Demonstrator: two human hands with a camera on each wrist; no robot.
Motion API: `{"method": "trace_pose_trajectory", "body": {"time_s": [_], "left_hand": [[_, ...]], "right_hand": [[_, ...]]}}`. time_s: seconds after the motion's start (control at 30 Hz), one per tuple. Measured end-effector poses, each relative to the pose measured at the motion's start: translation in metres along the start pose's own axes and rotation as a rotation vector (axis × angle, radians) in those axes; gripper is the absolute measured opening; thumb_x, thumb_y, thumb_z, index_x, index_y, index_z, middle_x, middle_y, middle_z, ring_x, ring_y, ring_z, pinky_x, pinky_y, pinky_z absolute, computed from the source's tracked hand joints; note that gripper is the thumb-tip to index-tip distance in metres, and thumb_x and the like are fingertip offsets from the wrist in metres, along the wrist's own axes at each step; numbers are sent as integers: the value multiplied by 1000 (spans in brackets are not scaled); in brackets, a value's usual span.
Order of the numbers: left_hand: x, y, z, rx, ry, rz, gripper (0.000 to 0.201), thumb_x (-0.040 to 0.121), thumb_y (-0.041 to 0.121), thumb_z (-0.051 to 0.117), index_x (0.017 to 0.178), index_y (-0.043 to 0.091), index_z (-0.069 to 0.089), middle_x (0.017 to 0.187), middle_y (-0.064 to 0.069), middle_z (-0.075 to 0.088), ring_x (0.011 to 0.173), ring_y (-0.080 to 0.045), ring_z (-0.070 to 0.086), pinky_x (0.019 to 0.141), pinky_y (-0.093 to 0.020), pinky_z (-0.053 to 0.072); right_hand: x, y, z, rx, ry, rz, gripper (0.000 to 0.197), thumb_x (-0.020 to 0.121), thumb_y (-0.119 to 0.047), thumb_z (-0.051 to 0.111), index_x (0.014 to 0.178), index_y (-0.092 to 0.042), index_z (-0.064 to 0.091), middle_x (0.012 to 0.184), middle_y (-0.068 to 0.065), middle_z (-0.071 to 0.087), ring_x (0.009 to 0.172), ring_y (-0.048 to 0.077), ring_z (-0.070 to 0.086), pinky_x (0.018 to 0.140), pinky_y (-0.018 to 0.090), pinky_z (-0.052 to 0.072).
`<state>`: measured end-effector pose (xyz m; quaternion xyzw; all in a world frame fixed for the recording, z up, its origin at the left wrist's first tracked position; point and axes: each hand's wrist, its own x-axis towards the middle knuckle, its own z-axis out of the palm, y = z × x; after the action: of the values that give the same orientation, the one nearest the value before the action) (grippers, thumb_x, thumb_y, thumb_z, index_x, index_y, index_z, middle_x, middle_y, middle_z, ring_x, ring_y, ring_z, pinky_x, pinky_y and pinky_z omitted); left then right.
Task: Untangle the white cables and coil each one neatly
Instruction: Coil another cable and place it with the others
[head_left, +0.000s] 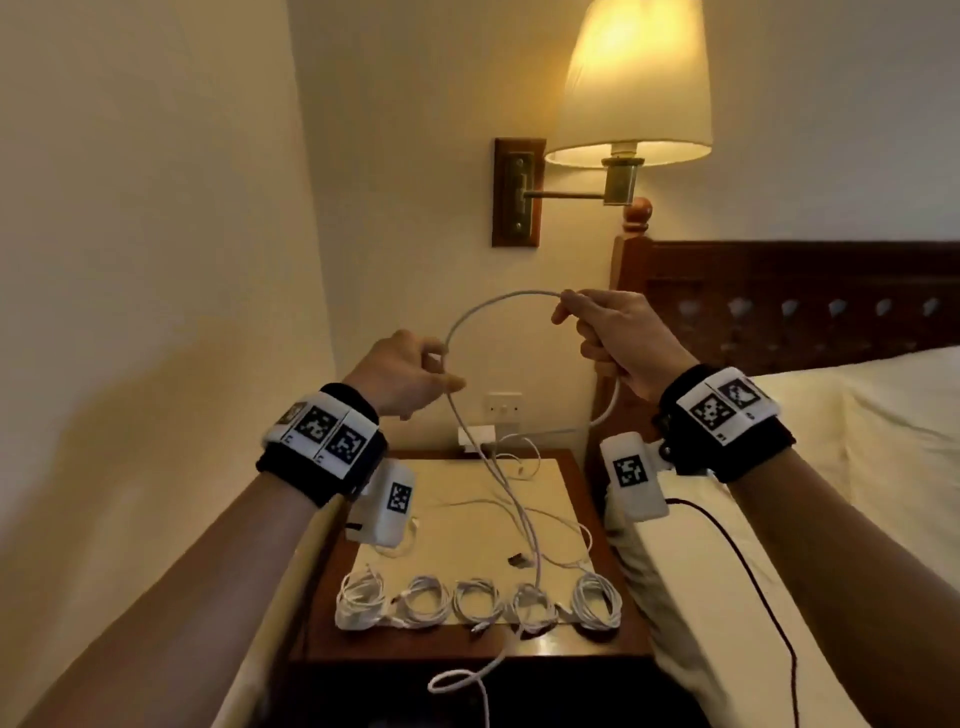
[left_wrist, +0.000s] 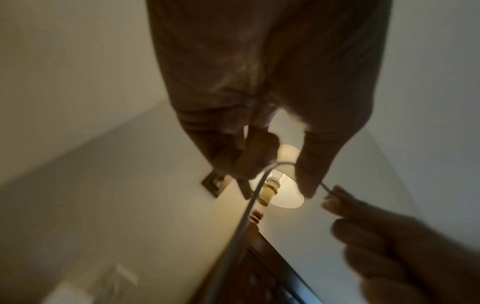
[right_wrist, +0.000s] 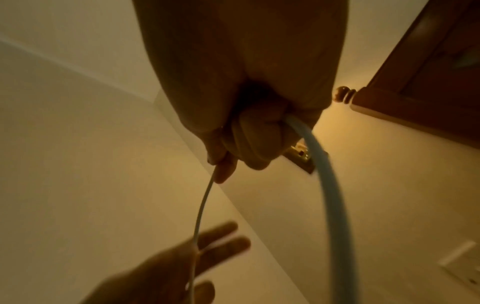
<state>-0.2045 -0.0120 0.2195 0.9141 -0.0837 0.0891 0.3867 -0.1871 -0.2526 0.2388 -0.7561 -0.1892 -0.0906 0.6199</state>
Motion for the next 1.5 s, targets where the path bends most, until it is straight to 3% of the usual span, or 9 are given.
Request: {"method": "trace_pose_trajectory", "body": {"time_s": [0.1,0.23,0.53,0.63,0.73,0.83,0.97,1.23,1.5], "left_hand": [[-16,-9,29,-313,-85,81,46,90,24,67,132,18,53,111,3,68,55,2,58,47,-20,43],[-24,-14,56,-329,-164,128,23,100,29,51,94,11,65,64,2,57,42,-8,42,39,-21,33],[-13,-50,45,-489,484,-8,34,99,30,50,67,19,58,55,2,38,46,-12,31,49,-25,28],[-12,-55,45,60,264,-30,19,95,30,56,103,21,71,92,-4,70,82,-17,61,74,-25,41],[-11,-43,53,271,99,95,63,87,40,67,143,21,44,131,-2,60,113,-15,58,92,-23,39],[-8,-23,71,66,-29,376,42,92,34,63,132,20,58,110,4,67,69,4,56,68,-13,41],[0,-31,77,-146,154,362,20,97,27,56,80,19,64,63,14,55,56,1,48,56,-17,35],[1,-80,68,-136,481,190,21,98,25,54,82,14,62,73,7,60,62,2,49,55,-9,33],[1,-109,76,-26,484,84,23,100,22,50,79,15,57,69,6,58,63,-7,51,54,-9,34]], "right_hand": [[-18,29,23,-97,-97,38,30,101,-33,49,90,-10,65,58,-5,29,47,9,25,40,23,18],[-31,53,40,-139,-134,75,30,98,-37,54,85,-13,67,56,-6,35,47,10,29,46,27,21],[-72,118,36,-34,-203,235,28,102,-25,44,80,-10,54,64,2,41,55,13,44,59,23,49],[-66,118,30,-13,-37,220,29,103,-27,43,80,-12,54,63,3,37,50,13,38,48,28,46],[-53,97,31,-97,-58,70,30,103,-27,45,83,-9,58,55,-5,42,46,10,33,42,25,28],[-37,75,37,-162,-115,-23,34,101,-25,50,85,3,62,57,-3,45,49,7,36,45,20,29],[-35,74,34,-183,-148,27,41,98,-37,52,77,-5,63,55,-1,41,46,8,34,45,21,29],[-66,105,16,293,-167,310,35,88,-47,49,71,-16,51,58,-3,28,49,12,21,48,27,16],[-56,86,8,688,-199,305,31,97,-31,37,77,-12,52,54,-6,23,45,9,15,47,27,10]]}}
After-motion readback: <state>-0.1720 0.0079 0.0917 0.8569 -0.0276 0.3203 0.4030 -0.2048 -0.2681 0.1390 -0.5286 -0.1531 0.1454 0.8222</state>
